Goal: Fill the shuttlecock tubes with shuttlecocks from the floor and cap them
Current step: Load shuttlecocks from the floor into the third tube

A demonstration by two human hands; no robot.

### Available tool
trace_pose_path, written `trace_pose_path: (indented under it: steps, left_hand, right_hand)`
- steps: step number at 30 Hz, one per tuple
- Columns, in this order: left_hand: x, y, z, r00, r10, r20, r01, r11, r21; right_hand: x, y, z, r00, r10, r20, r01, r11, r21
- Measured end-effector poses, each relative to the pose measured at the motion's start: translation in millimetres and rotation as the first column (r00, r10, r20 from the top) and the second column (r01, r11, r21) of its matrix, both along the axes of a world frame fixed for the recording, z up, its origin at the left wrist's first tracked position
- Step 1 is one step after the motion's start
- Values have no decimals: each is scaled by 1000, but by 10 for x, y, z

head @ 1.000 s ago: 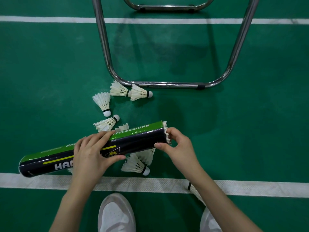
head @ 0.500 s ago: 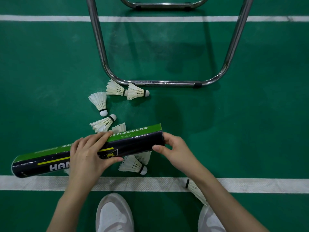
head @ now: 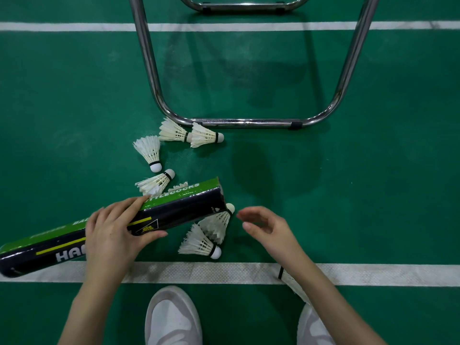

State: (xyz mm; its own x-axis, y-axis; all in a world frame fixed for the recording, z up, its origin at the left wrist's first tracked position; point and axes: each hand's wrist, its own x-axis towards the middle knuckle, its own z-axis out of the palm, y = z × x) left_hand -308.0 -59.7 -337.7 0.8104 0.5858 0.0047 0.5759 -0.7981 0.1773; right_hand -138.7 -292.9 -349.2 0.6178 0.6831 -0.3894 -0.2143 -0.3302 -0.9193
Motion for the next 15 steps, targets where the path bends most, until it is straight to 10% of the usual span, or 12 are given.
trace_pose_path:
  steps: [15]
  left_hand:
    - [-17,21,18,1000,29,8,-29,999,-19]
  right_hand:
    - [-464,246,-161,950,131,-284,-140,990,-12]
